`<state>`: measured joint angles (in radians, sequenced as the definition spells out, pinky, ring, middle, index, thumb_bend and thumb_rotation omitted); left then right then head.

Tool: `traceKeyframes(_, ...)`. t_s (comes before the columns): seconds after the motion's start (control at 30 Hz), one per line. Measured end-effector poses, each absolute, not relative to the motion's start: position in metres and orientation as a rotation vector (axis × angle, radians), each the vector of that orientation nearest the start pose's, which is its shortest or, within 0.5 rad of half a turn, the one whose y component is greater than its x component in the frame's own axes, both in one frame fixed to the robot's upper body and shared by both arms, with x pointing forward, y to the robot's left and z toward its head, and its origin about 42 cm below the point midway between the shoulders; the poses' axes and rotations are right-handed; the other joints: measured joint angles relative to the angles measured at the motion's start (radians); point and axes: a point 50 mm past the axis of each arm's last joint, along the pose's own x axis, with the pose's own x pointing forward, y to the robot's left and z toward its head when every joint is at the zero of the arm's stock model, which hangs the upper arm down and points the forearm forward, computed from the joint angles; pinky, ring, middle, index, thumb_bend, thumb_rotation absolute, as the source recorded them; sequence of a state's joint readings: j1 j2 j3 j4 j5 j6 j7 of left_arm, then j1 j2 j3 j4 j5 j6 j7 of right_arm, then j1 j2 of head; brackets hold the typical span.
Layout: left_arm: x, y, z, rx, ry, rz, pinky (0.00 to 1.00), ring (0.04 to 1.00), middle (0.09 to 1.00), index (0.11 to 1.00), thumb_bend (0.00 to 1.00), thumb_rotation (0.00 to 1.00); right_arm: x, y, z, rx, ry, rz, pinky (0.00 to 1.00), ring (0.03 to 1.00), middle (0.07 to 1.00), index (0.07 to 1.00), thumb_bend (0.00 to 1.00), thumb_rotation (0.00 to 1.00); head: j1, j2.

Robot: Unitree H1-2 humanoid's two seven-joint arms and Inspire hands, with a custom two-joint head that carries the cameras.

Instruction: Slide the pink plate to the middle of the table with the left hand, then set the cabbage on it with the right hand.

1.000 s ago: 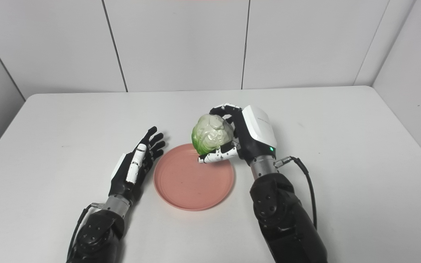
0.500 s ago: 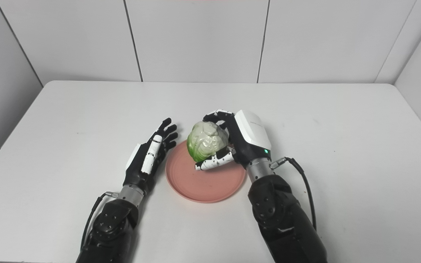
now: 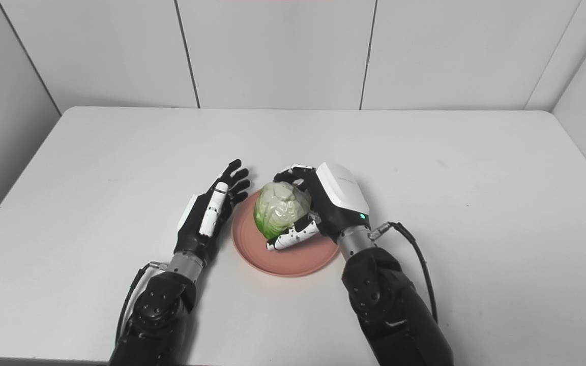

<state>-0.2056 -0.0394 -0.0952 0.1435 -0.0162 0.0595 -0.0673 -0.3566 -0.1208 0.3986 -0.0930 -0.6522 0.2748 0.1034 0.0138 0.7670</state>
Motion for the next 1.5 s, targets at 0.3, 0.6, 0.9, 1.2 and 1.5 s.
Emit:
traceKeyframes(0.3, 0.344, 0.148, 0.116, -0.032, 0.005, -0.224, 0.91, 0.913, 0.927, 0.921, 0.39, 1.0, 0.358, -0.125, 0.194, -0.911, -0.239, 0.316, 0.27, 0.362, 0.43, 0.522, 0.53, 0.0, -0.011, 0.005)
traceKeyframes(0.6, 0.344, 0.149, 0.115, -0.033, 0.007, -0.232, 0.91, 0.917, 0.928, 0.917, 0.38, 1.0, 0.356, -0.122, 0.191, -0.969, -0.24, 0.338, 0.35, 0.456, 0.466, 0.522, 0.53, 0.0, -0.017, 0.006)
traceKeyframes(0.9, 0.344, 0.148, 0.116, -0.052, 0.015, -0.242, 0.92, 0.939, 0.941, 0.927, 0.38, 1.0, 0.355, -0.12, 0.192, -1.02, -0.242, 0.384, 0.57, 0.704, 0.783, 0.813, 0.88, 0.25, -0.018, 0.006)
traceKeyframes(1.2, 0.343, 0.149, 0.117, -0.053, 0.019, -0.252, 0.94, 0.938, 0.943, 0.941, 0.39, 1.0, 0.352, -0.123, 0.188, -1.09, -0.215, 0.455, 0.87, 0.904, 0.941, 0.957, 0.99, 0.45, -0.021, 0.009)
traceKeyframes(1.5, 0.343, 0.149, 0.117, -0.063, 0.021, -0.253, 0.9, 0.925, 0.937, 0.936, 0.37, 1.0, 0.345, -0.123, 0.204, -1.097, -0.261, 0.47, 0.88, 0.918, 0.95, 0.975, 1.0, 0.56, -0.028, 0.008)
